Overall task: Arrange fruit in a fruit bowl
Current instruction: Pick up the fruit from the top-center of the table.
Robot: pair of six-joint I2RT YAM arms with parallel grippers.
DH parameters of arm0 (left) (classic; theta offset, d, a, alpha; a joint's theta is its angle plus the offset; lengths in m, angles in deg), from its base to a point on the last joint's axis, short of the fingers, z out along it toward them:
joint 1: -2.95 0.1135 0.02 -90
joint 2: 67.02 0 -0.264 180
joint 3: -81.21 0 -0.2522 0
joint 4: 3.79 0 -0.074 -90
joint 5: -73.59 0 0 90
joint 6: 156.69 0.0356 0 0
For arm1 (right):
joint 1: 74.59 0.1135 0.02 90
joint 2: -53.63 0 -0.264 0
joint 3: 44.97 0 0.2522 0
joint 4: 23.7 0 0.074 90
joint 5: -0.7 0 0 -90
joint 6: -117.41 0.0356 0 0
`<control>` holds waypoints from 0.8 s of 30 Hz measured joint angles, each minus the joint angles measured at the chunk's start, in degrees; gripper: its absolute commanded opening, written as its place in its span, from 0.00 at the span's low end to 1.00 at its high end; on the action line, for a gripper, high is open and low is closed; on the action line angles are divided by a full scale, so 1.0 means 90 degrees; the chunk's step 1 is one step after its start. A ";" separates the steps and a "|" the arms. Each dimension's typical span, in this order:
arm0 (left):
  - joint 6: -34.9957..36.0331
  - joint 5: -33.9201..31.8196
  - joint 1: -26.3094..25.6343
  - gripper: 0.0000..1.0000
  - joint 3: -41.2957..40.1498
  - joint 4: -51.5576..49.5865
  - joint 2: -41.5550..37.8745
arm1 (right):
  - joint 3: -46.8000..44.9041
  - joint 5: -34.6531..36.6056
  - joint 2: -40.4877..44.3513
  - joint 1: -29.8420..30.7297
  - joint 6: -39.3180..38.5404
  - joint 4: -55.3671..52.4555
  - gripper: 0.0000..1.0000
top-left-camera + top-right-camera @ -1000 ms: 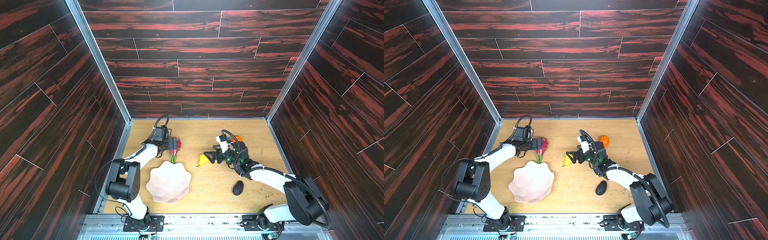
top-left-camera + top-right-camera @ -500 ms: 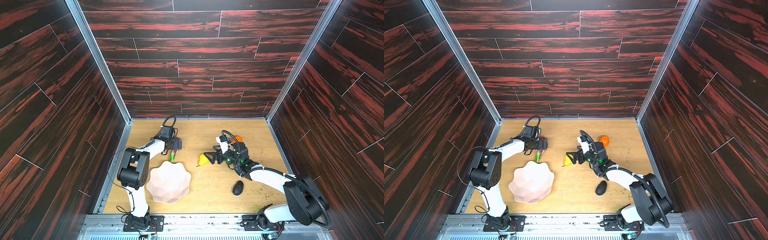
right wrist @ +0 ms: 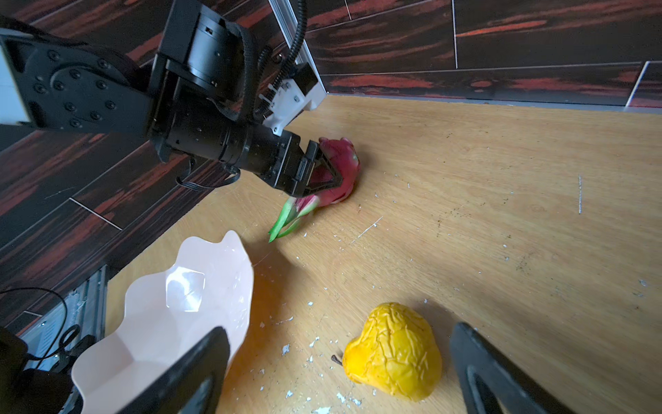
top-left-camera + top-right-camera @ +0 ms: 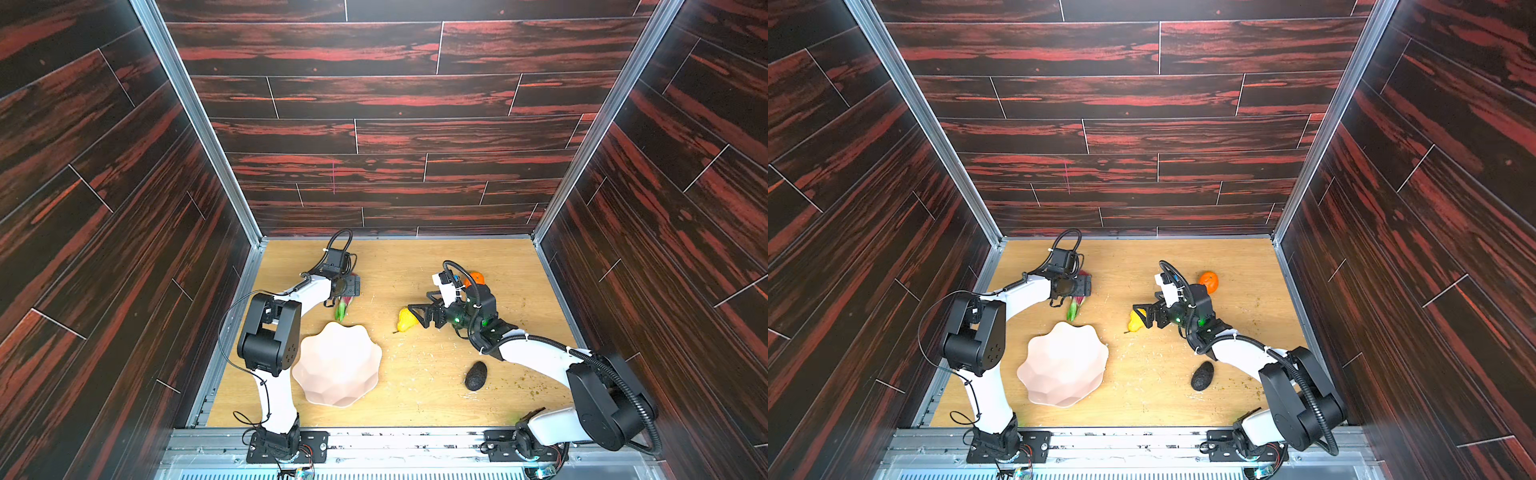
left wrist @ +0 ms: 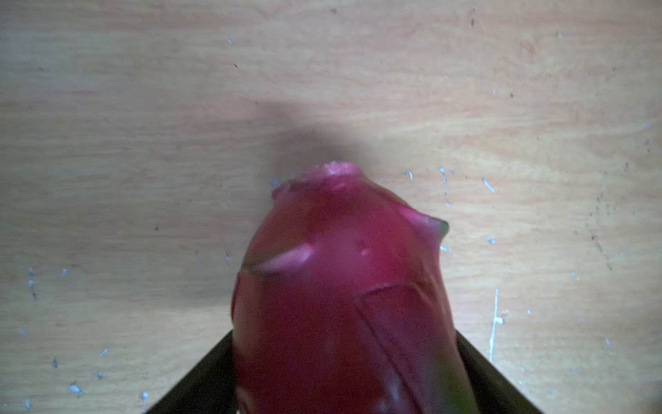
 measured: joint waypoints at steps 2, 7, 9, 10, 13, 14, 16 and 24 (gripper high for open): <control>-0.0022 -0.0061 0.0000 0.63 0.0010 0.0085 -0.0002 | 0.0000 0.0017 0.0007 0.0000 0.0000 -0.0002 0.99; -0.0046 -0.0163 0.0000 0.61 0.0078 0.0209 -0.0027 | 0.0000 0.0068 0.0007 -0.0002 0.0000 -0.0012 0.99; -0.0063 -0.0180 0.0000 0.60 0.0087 0.0214 -0.0087 | 0.0000 0.0068 0.0007 -0.0002 0.0000 -0.0007 0.99; -0.0073 -0.0180 0.0000 0.60 0.0087 0.0187 -0.0151 | 0.0000 0.0068 0.0007 -0.0002 0.0002 -0.0005 0.99; -0.0136 -0.0182 0.0000 0.59 -0.0010 0.0073 -0.0612 | 0.0000 0.0066 0.0007 -0.0002 0.0007 -0.0005 0.99; -0.0163 -0.0189 0.0000 0.59 -0.0080 0.0010 -0.0872 | 0.0000 0.0063 0.0007 -0.0002 0.0019 -0.0005 0.99; -0.0299 -0.0265 -0.0002 0.59 -0.0304 -0.0245 -0.1656 | -0.0002 0.0051 0.0015 -0.0002 0.0034 -0.0007 0.99; -0.1129 -0.0474 -0.0158 0.58 -0.1661 -0.1717 -0.4959 | -0.0172 0.0049 0.0624 -0.0002 0.0100 -0.0151 0.99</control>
